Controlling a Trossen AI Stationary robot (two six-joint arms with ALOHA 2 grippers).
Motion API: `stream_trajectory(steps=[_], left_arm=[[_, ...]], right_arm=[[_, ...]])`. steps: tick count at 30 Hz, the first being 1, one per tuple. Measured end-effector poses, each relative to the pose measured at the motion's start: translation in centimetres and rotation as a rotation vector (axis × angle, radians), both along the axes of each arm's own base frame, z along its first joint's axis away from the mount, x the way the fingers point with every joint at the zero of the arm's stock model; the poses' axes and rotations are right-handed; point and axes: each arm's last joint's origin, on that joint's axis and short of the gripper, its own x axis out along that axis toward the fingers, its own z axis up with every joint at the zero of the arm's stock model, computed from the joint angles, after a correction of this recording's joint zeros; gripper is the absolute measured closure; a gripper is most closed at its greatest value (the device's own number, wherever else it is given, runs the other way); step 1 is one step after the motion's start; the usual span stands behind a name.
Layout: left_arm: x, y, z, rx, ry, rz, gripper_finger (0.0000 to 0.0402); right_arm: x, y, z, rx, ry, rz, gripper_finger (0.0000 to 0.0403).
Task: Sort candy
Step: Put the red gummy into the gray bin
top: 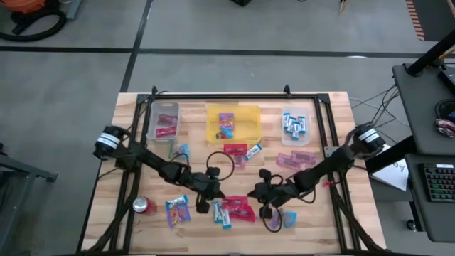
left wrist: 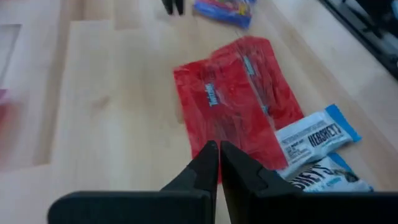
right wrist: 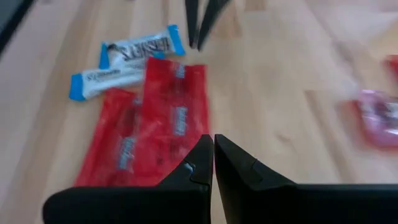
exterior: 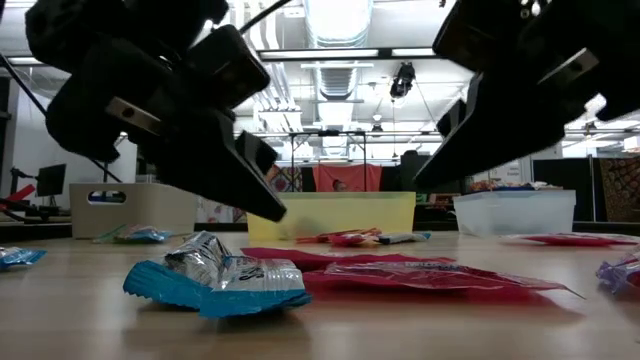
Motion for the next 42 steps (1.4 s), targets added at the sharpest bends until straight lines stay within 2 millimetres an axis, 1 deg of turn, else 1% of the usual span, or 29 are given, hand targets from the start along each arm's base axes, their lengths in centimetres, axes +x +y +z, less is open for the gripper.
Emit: stream_trajectory(steps=[6, 11, 14, 18, 28, 32, 37, 42], left_arm=[[1.3, -0.5, -0.8, 0.03, -0.001, -0.036, 0.0401], [1.5, -0.6, -1.3, 0.037, 0.014, -0.037, 0.0401], [1.6, -0.6, -1.5, 0.032, 0.016, -0.032, 0.0401], [1.6, -0.6, -1.8, 0.027, 0.026, -0.023, 0.0401], [1.7, -0.6, -2.6, 0.001, 0.048, 0.003, 0.0401], [1.8, -0.6, -2.8, -0.004, 0.041, 0.014, 0.0402], [1.8, -0.5, -2.8, 0.003, 0.039, 0.029, 0.0402], [1.8, -0.5, -2.8, 0.001, 0.038, 0.034, 0.0402]], right_arm=[[0.5, 0.4, -1.2, 0.019, -0.012, 0.014, 0.0394], [0.9, 0.7, -1.6, 0.041, -0.028, 0.029, 0.0392], [0.9, 0.7, -1.6, 0.046, -0.033, 0.03, 0.0381], [1.0, 0.7, -1.6, 0.05, -0.037, 0.023, 0.0346], [1.2, 0.8, -1.3, 0.071, -0.063, 0.014, 0.0212], [1.5, 1.0, -1.9, 0.077, -0.078, 0.015, 0.0167], [1.8, 1.0, -3.6, 0.042, -0.051, 0.011, 0.0131], [2.4, 1.0, -4.7, 0.036, -0.035, -0.008, 0.012]])
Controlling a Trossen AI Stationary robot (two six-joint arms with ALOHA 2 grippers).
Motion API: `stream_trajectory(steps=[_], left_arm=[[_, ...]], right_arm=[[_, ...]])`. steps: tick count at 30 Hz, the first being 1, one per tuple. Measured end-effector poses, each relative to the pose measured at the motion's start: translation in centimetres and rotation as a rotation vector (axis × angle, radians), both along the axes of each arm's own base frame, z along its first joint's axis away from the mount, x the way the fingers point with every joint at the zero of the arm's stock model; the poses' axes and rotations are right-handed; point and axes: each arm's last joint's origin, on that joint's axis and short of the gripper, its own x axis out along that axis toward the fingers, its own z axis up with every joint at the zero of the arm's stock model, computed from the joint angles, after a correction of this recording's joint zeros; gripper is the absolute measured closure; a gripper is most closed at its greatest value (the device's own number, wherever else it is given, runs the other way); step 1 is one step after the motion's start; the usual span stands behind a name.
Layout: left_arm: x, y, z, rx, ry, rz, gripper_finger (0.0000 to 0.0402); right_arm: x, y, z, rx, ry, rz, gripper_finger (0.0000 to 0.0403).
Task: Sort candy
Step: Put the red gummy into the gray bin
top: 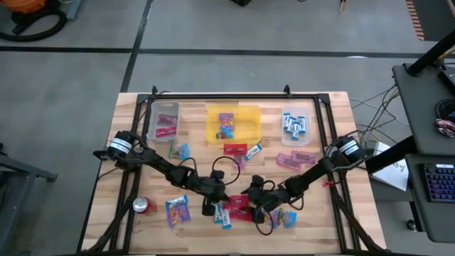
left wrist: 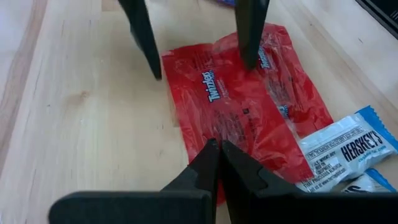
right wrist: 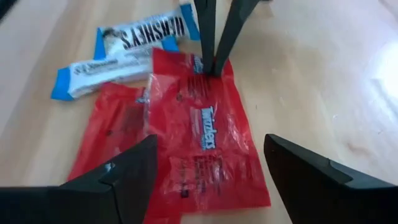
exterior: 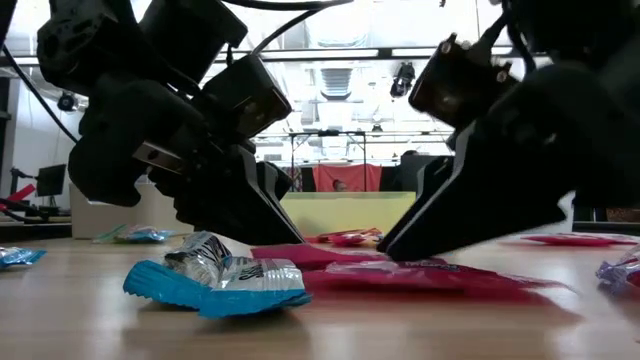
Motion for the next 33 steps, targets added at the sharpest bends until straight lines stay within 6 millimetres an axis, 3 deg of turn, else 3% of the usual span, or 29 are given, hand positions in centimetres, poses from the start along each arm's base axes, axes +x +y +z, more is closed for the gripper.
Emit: stream_trajectory(steps=[10, 26, 33], left_arm=[[0.0, 0.0, 0.0, -0.004, -0.001, 0.008, 0.0402], [0.0, 0.1, 0.2, -0.006, -0.017, 0.013, 0.0401], [-0.3, 0.2, 1.6, 0.018, -0.024, 0.001, 0.0401]], right_arm=[[0.7, -1.0, -0.4, 0.032, 0.024, -0.006, 0.0157], [0.7, -1.3, -0.6, 0.013, 0.042, -0.004, 0.0353], [0.6, -1.3, -0.4, 0.01, 0.038, 0.005, 0.0392]])
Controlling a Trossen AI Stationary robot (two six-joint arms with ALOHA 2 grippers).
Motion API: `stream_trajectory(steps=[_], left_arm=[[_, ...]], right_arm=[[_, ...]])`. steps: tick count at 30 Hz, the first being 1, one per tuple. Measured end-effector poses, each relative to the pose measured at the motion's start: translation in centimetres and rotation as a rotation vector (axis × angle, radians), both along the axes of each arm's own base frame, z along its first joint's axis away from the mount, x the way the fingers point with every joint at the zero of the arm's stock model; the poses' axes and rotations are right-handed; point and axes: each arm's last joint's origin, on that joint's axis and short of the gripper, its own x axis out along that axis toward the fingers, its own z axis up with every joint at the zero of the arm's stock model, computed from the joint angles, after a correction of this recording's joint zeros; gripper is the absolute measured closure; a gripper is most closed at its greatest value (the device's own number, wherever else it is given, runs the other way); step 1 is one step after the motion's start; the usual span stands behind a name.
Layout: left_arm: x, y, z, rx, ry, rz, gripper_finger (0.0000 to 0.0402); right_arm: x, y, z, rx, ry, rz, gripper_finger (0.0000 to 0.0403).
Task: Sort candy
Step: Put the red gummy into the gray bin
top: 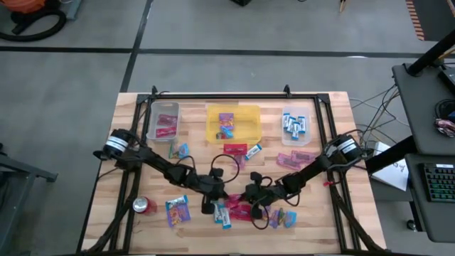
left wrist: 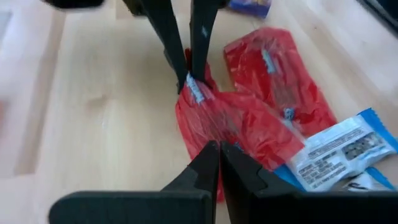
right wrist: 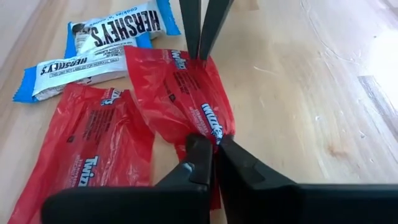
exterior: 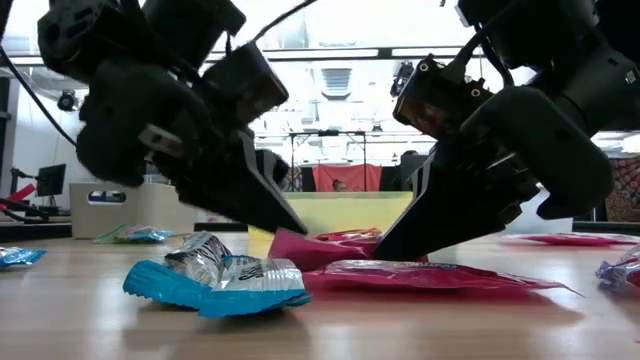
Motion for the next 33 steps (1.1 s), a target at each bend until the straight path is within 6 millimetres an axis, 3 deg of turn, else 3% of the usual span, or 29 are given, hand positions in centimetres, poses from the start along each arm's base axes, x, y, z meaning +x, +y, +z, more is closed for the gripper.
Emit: stream_trajectory(steps=[6, 11, 18, 21, 27, 33], left_arm=[[-0.6, 0.3, 2.4, 0.046, -0.019, -0.017, 0.0401], [-1.9, 0.9, 6.0, 0.143, -0.068, 0.001, 0.0401], [-4.8, 2.0, 11.7, 0.226, -0.258, -0.032, 0.0401], [-6.4, 2.5, 13.4, 0.229, -0.33, -0.043, 0.0393], [-8.3, 3.1, 13.3, 0.251, -0.345, -0.058, 0.0321], [-8.4, 3.4, 11.5, 0.308, -0.293, 0.0, 0.0213]], right_arm=[[-0.1, 0.0, 1.2, -0.005, -0.024, 0.023, 0.0394], [0.0, -0.4, 3.1, -0.037, -0.083, 0.031, 0.0394], [0.5, -3.0, 6.3, -0.03, -0.175, -0.024, 0.0394], [0.9, -4.7, 7.4, 0.052, -0.194, -0.035, 0.0394], [1.6, -8.0, 8.4, 0.37, -0.191, -0.076, 0.0394], [2.0, -9.4, 9.3, 0.464, -0.238, -0.045, 0.0394]])
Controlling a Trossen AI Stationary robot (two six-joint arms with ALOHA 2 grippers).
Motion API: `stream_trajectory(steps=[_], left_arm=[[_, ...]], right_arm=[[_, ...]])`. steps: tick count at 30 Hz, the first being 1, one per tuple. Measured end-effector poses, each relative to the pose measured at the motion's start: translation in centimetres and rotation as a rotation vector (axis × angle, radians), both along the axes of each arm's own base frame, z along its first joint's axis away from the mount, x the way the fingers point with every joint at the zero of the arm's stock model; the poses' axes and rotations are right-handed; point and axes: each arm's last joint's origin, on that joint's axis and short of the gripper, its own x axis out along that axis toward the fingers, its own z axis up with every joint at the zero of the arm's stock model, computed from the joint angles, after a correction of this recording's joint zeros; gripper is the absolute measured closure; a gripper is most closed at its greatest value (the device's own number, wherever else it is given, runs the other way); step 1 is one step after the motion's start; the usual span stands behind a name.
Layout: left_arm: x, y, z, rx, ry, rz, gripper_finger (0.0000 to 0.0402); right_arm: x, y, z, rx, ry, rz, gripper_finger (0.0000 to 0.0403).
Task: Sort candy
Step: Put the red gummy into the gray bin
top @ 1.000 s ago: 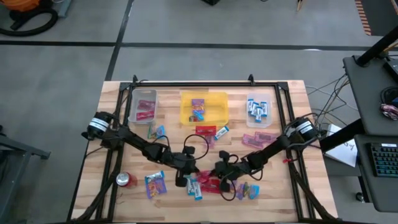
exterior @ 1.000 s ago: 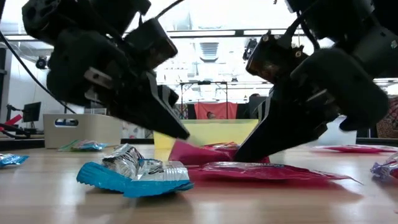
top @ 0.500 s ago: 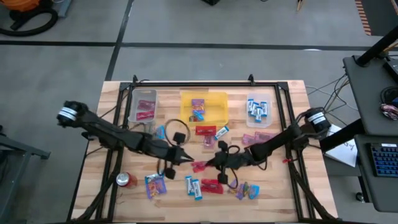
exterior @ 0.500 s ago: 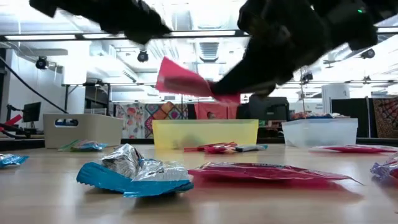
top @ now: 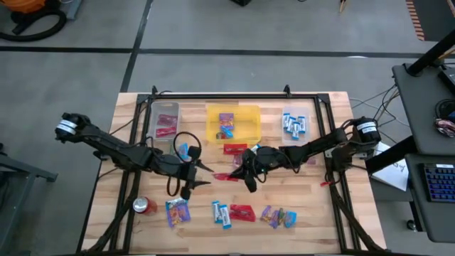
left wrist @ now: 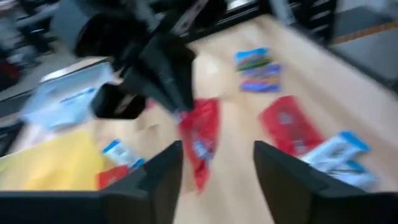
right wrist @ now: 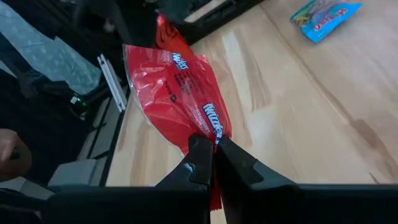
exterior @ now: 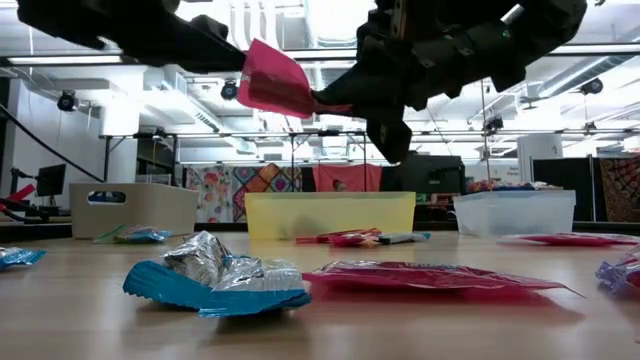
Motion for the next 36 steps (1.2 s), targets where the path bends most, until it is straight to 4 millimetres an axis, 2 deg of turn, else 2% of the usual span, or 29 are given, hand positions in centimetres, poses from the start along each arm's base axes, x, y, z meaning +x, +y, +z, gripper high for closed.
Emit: stream_trajectory(steps=[4, 8, 10, 13, 16, 19, 21, 26, 31, 36], left_arm=[[0.5, 0.2, -0.5, 0.048, -0.007, 0.103, 0.016], [1.2, 0.0, -0.4, 0.058, -0.03, 0.091, 0.0151], [1.5, -0.1, -0.5, 0.067, -0.024, 0.086, 0.0165], [1.9, -0.2, -0.8, 0.085, -0.01, 0.081, 0.0207], [2.3, -0.4, -0.9, 0.104, -0.001, 0.075, 0.027], [2.6, -0.4, -0.6, 0.106, -0.005, 0.075, 0.0354], [2.6, -0.5, -0.3, 0.101, -0.008, 0.077, 0.0386], [2.5, -0.4, 0.6, 0.099, 0.021, 0.087, 0.0393], [2.2, -0.2, 1.7, 0.118, 0.094, 0.127, 0.0397], [1.6, 0.6, 2.7, 0.201, 0.28, 0.26, 0.04]], right_arm=[[0.2, -0.2, 0.5, 0.002, -0.016, -0.005, 0.0394], [0.2, -0.3, 0.5, 0.001, -0.016, -0.006, 0.0394], [0.2, -0.3, 0.6, 0.002, -0.026, -0.006, 0.0394], [0.3, -0.3, 0.8, 0.003, -0.046, -0.006, 0.0394], [0.3, -0.3, 0.8, 0.0, -0.048, -0.005, 0.0394], [0.3, -0.3, 0.8, -0.005, -0.049, -0.011, 0.0394], [0.3, -0.3, 0.8, -0.003, -0.048, -0.012, 0.0393], [0.3, -0.4, 0.9, -0.005, -0.056, -0.015, 0.0361], [0.3, -1.1, 1.3, -0.04, -0.073, -0.022, 0.0292], [0.0, -2.4, 1.5, -0.07, -0.041, -0.053, 0.0231]])
